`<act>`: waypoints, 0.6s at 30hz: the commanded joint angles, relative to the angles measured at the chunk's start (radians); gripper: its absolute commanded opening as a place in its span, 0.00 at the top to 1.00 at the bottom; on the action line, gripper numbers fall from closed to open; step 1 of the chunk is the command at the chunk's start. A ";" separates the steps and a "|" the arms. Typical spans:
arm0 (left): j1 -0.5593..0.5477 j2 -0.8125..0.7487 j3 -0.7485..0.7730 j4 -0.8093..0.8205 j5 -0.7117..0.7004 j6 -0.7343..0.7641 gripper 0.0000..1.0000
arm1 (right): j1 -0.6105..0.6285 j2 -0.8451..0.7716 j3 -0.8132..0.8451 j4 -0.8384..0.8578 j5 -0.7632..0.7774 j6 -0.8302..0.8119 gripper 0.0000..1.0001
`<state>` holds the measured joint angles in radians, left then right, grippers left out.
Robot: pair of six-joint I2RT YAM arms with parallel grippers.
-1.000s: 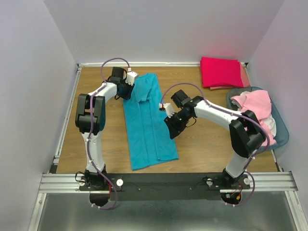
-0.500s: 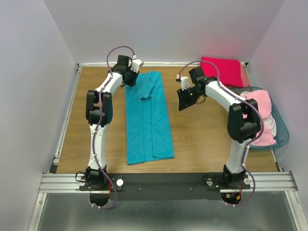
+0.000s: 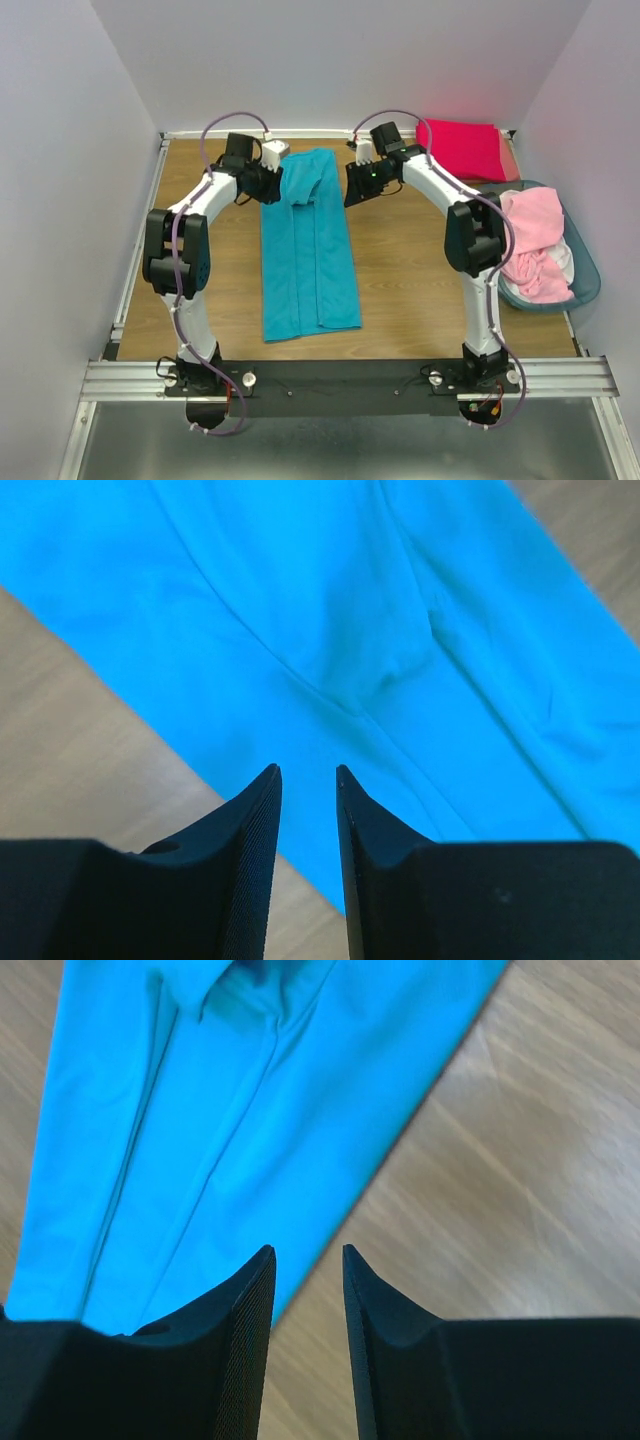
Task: Fold and stack the t-shirts
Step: Rotate the tshirt 90 degrees
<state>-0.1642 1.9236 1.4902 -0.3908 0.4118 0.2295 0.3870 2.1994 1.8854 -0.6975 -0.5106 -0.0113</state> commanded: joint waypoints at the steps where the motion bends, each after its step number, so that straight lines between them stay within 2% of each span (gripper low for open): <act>1: -0.003 0.032 -0.099 0.026 0.062 -0.042 0.63 | 0.029 0.117 0.096 0.027 -0.028 0.072 0.58; 5: -0.003 0.078 -0.094 0.027 0.062 -0.056 0.63 | 0.033 0.196 0.158 0.030 -0.026 0.105 0.57; 10: -0.003 0.170 -0.012 -0.006 0.041 -0.055 0.63 | 0.033 0.284 0.195 0.038 -0.005 0.117 0.57; 18: 0.002 0.313 0.186 -0.069 0.015 -0.053 0.64 | 0.009 0.399 0.319 0.046 0.174 0.154 0.58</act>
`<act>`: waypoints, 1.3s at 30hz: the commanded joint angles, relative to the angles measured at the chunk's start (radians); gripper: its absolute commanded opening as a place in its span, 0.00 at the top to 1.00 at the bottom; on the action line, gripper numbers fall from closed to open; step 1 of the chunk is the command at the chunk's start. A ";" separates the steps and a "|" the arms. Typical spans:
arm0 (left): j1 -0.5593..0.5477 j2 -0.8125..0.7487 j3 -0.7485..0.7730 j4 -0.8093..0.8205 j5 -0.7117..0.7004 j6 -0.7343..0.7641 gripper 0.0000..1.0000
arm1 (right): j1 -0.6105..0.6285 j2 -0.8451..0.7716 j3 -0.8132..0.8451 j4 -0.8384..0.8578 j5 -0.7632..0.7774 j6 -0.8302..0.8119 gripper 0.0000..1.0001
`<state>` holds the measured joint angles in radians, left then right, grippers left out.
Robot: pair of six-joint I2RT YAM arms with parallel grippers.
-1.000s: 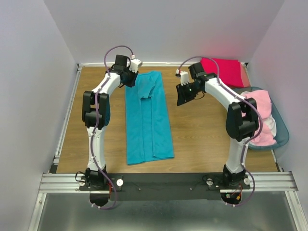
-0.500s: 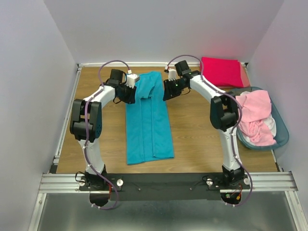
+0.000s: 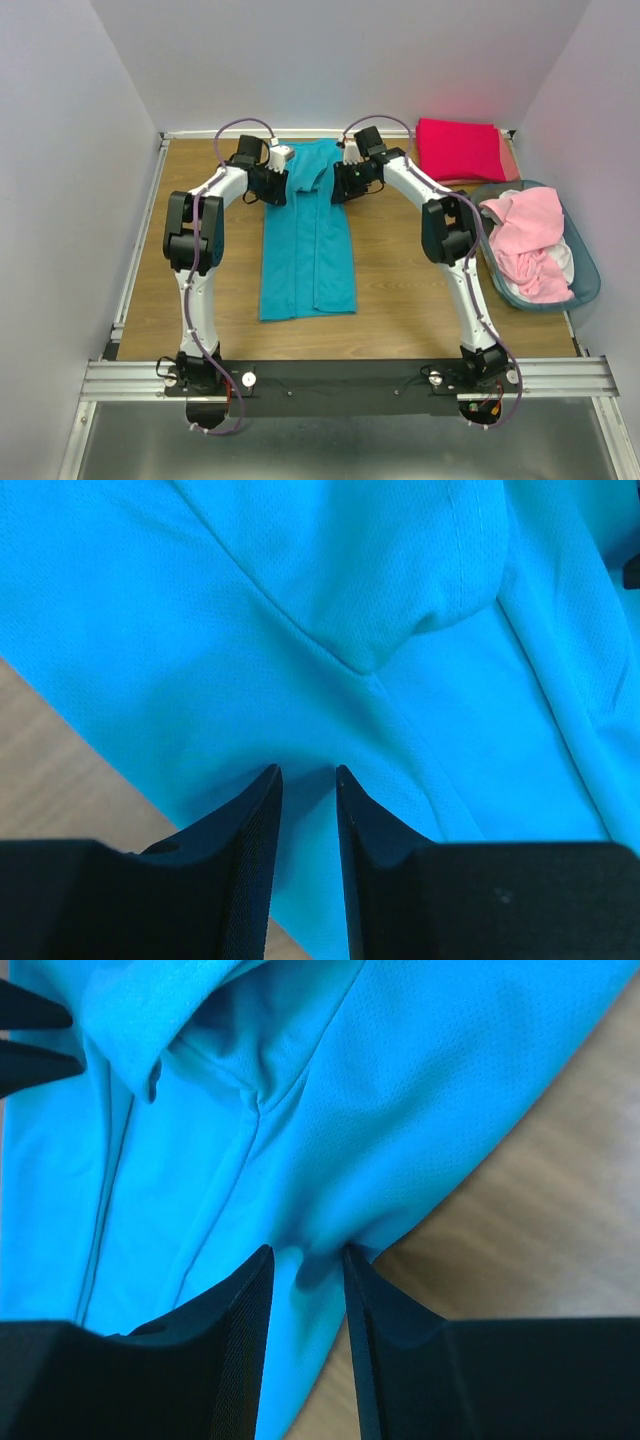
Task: Fold and stack the t-shirts
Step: Rotate the tshirt 90 degrees, then grab the bottom of the folded rectangular tshirt with both arms
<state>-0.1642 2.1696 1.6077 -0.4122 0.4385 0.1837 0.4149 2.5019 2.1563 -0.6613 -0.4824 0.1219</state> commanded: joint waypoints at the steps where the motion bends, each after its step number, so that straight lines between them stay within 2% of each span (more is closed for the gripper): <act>1: 0.002 0.090 0.090 -0.053 -0.015 -0.006 0.63 | -0.021 0.109 0.059 0.020 0.169 0.013 0.58; 8: 0.017 0.202 0.294 -0.121 -0.027 -0.007 0.63 | -0.054 0.161 0.155 0.032 0.228 -0.037 0.58; 12: 0.023 0.237 0.391 -0.157 -0.006 -0.001 0.62 | -0.054 0.129 0.209 0.042 0.281 -0.105 0.57; 16: 0.023 0.127 0.411 -0.158 -0.001 0.011 0.58 | -0.054 0.014 0.214 0.046 0.314 -0.169 0.52; 19: 0.026 -0.001 0.438 -0.183 -0.012 0.046 0.50 | -0.054 -0.142 0.159 0.048 0.259 -0.188 0.37; 20: 0.028 -0.045 0.434 -0.185 -0.011 0.057 0.18 | -0.054 -0.184 0.116 0.048 0.243 -0.191 0.34; 21: 0.035 -0.094 0.425 -0.175 0.002 0.092 0.14 | -0.053 -0.222 0.090 0.048 0.208 -0.194 0.31; 22: 0.040 -0.220 0.363 -0.154 0.015 0.102 0.05 | -0.051 -0.269 0.065 0.046 0.193 -0.199 0.27; 23: 0.048 -0.293 0.312 -0.067 0.026 0.105 0.02 | -0.051 -0.352 0.004 0.046 0.168 -0.209 0.05; 24: 0.055 -0.370 0.255 -0.013 0.034 0.103 0.02 | -0.050 -0.398 -0.024 0.046 0.159 -0.217 0.00; 25: 0.066 -0.439 0.147 0.040 0.035 0.099 0.02 | -0.048 -0.438 -0.059 0.046 0.151 -0.228 0.00; 26: 0.071 -0.568 0.099 0.121 0.042 0.097 0.02 | -0.047 -0.516 -0.119 0.046 0.137 -0.249 0.00; 28: 0.069 -0.721 -0.022 0.188 0.037 0.085 0.02 | -0.045 -0.587 -0.185 0.046 0.131 -0.271 0.00; 31: 0.068 -0.850 -0.182 0.294 0.025 0.086 0.02 | -0.044 -0.705 -0.284 0.048 0.122 -0.294 0.00; 34: 0.068 -0.953 -0.236 0.178 0.133 0.241 0.02 | -0.045 -0.774 -0.372 0.036 0.153 -0.318 0.00; 36: 0.065 -1.004 -0.274 0.032 0.207 0.373 0.02 | -0.044 -0.819 -0.427 -0.009 0.075 -0.433 0.00; 37: 0.058 -1.042 -0.335 -0.014 0.216 0.419 0.02 | -0.044 -0.866 -0.468 -0.052 0.032 -0.514 0.00; 39: 0.049 -1.085 -0.425 -0.109 0.203 0.505 0.02 | -0.004 -0.919 -0.597 -0.078 0.010 -0.565 0.00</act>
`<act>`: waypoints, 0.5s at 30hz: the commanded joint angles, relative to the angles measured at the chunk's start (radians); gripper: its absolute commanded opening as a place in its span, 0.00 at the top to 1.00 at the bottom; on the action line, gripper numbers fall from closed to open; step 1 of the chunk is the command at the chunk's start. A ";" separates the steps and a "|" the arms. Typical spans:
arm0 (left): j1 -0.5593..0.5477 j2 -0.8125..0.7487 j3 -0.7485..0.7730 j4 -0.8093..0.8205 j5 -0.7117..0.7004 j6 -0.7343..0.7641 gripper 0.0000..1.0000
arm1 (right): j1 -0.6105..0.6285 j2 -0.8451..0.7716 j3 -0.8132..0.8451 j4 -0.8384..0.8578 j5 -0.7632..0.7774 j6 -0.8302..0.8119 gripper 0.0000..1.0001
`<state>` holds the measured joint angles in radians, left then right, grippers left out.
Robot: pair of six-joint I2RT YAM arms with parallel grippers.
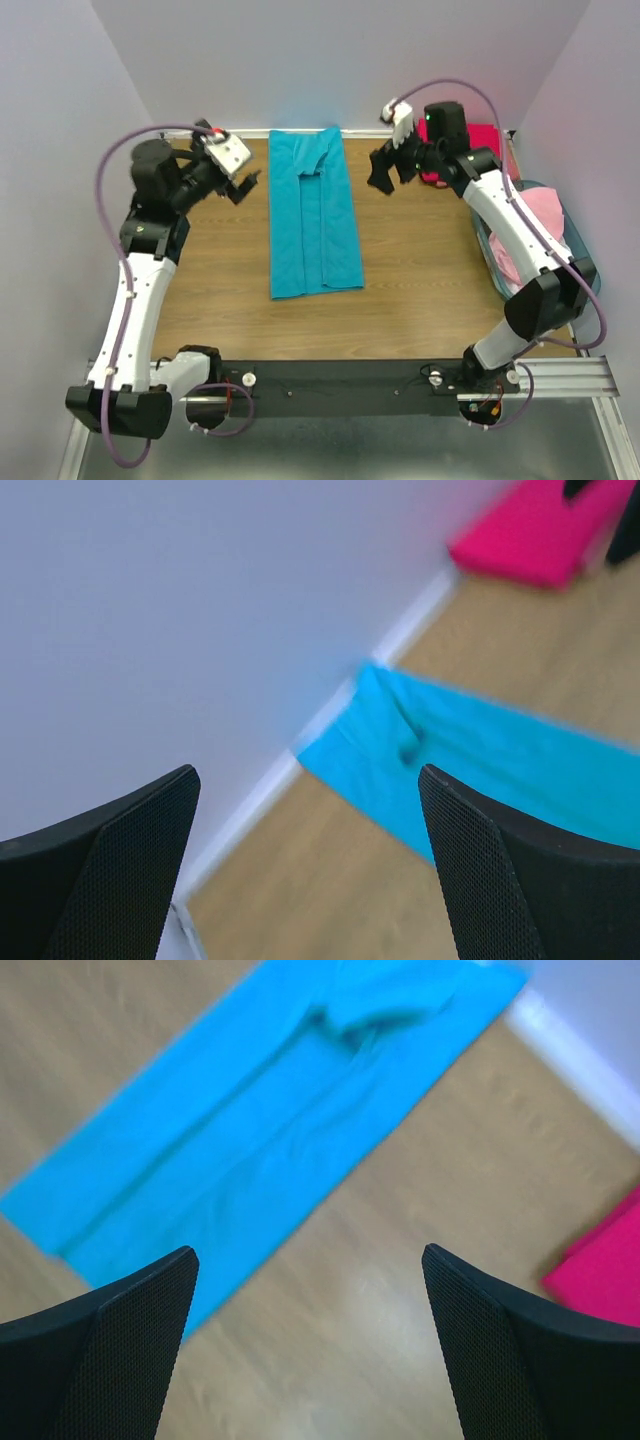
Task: Fold and stack the t-shirts
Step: Grab the bottom of the folded rectangular tshirt with both arms
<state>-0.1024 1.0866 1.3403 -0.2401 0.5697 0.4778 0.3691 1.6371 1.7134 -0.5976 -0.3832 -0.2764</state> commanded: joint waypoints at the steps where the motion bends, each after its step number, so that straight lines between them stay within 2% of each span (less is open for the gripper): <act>1: -0.014 -0.057 -0.267 -0.304 0.062 0.305 0.02 | 0.068 -0.097 -0.199 -0.152 -0.068 -0.185 0.00; 2: -0.016 -0.085 -0.324 -0.348 0.062 0.365 0.02 | 0.138 -0.115 -0.304 -0.153 0.005 -0.231 0.00; 4: -0.032 -0.163 -0.505 -0.369 0.041 0.535 0.02 | 0.212 -0.143 -0.401 -0.134 0.071 -0.277 0.00; 5: -0.045 -0.181 -0.562 -0.366 0.010 0.571 0.03 | 0.261 -0.138 -0.473 -0.125 0.099 -0.277 0.00; 8: -0.098 -0.223 -0.702 -0.370 -0.017 0.676 0.07 | 0.313 -0.093 -0.527 -0.085 0.086 -0.253 0.02; 10: -0.146 -0.232 -0.748 -0.367 -0.021 0.694 0.11 | 0.336 -0.073 -0.567 -0.045 0.081 -0.245 0.08; 13: -0.192 -0.223 -0.777 -0.317 -0.037 0.664 0.24 | 0.370 -0.033 -0.615 0.013 0.072 -0.244 0.23; 14: -0.224 -0.199 -0.783 -0.295 -0.044 0.653 0.30 | 0.379 -0.013 -0.626 0.027 0.076 -0.253 0.32; 15: -0.238 -0.182 -0.788 -0.291 -0.048 0.650 0.32 | 0.381 -0.004 -0.633 0.039 0.075 -0.259 0.34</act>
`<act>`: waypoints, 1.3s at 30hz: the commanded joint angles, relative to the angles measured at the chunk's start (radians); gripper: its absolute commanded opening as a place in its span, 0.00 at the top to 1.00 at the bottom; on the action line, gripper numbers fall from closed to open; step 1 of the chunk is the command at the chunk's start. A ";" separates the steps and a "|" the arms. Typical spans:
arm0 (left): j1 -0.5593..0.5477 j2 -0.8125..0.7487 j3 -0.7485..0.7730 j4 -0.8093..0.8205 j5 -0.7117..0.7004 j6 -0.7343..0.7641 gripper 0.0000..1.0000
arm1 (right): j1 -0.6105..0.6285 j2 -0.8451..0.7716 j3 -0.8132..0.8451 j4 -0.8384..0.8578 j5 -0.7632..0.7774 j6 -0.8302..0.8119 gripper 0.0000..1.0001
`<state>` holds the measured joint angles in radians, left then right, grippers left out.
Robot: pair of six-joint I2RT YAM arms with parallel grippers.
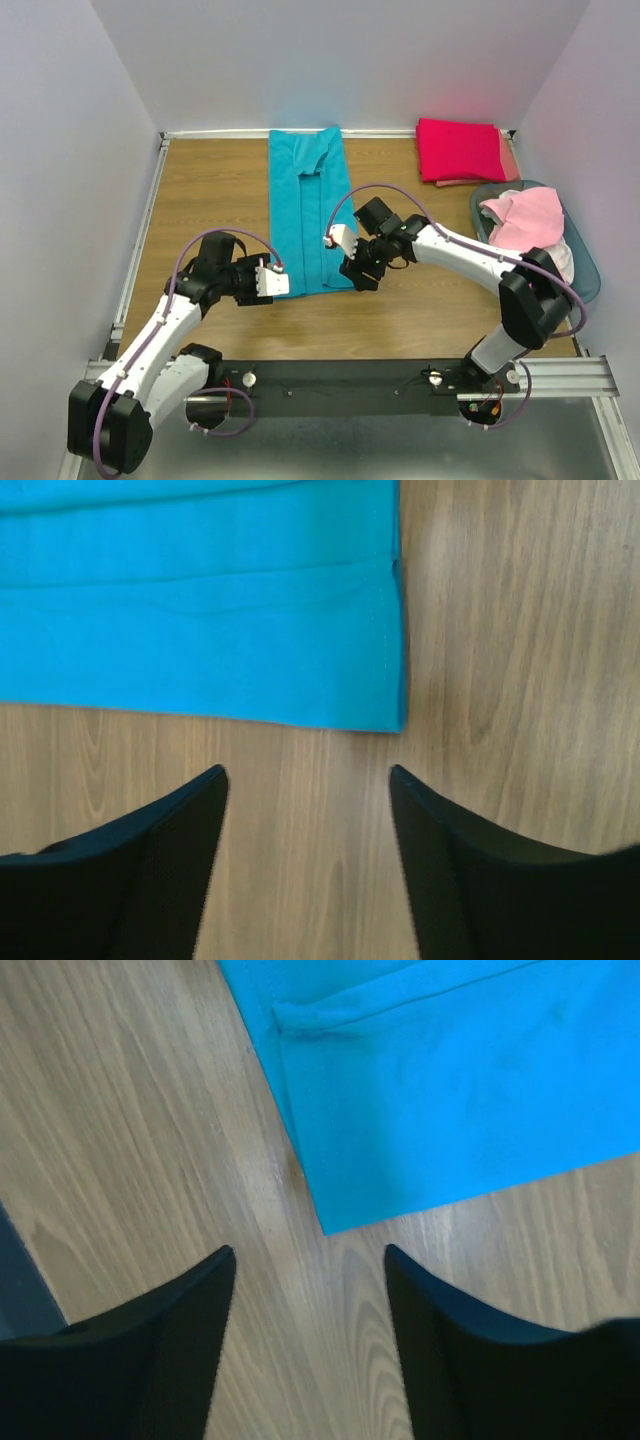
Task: Fold and stack the t-shirts
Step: Grab the bottom of the folded rectangular tshirt with both arms
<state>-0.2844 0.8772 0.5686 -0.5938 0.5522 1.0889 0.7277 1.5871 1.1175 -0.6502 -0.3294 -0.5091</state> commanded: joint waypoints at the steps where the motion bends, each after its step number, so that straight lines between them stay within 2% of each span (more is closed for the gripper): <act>1: -0.071 0.063 -0.024 0.068 -0.034 0.039 0.34 | 0.024 0.056 -0.053 0.116 0.021 -0.037 0.38; 5: -0.154 0.140 -0.049 0.129 -0.104 0.019 0.42 | 0.036 0.085 -0.070 0.150 0.020 -0.060 0.41; 9: -0.171 0.204 -0.055 0.147 -0.130 0.029 0.46 | 0.044 0.114 -0.087 0.178 0.038 -0.083 0.42; 18: -0.193 0.261 -0.064 0.199 -0.155 0.029 0.37 | 0.049 0.171 -0.159 0.242 0.078 -0.108 0.46; 23: -0.205 0.295 -0.072 0.206 -0.179 0.040 0.37 | 0.049 0.188 -0.177 0.254 0.092 -0.103 0.59; 28: -0.214 0.328 -0.056 0.196 -0.186 0.048 0.37 | 0.049 0.182 -0.191 0.256 0.104 -0.100 0.67; 30: -0.219 0.367 -0.035 0.190 -0.198 0.033 0.46 | 0.049 0.174 -0.194 0.256 0.108 -0.095 0.76; 32: -0.219 0.390 -0.023 0.186 -0.207 0.029 0.49 | 0.049 0.171 -0.196 0.254 0.115 -0.094 0.80; 33: -0.219 0.399 -0.019 0.175 -0.216 0.029 0.58 | 0.049 0.168 -0.196 0.254 0.118 -0.091 0.87; 34: -0.219 0.404 -0.015 0.175 -0.221 0.028 0.62 | 0.049 0.163 -0.197 0.254 0.122 -0.089 0.90; 35: -0.219 0.411 -0.012 0.175 -0.228 0.028 0.73 | 0.049 0.157 -0.197 0.253 0.125 -0.085 0.98; 37: -0.219 0.414 -0.009 0.175 -0.230 0.028 0.83 | 0.050 0.148 -0.196 0.251 0.131 -0.080 1.00; 38: -0.219 0.411 -0.003 0.172 -0.230 0.034 0.93 | 0.049 0.140 -0.194 0.248 0.133 -0.078 0.99; 39: -0.219 0.408 0.002 0.158 -0.230 0.037 0.96 | 0.050 0.134 -0.193 0.245 0.133 -0.077 1.00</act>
<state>-0.4988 1.2743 0.5625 -0.3897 0.3561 1.1202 0.7715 1.7081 0.9691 -0.3519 -0.2676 -0.5915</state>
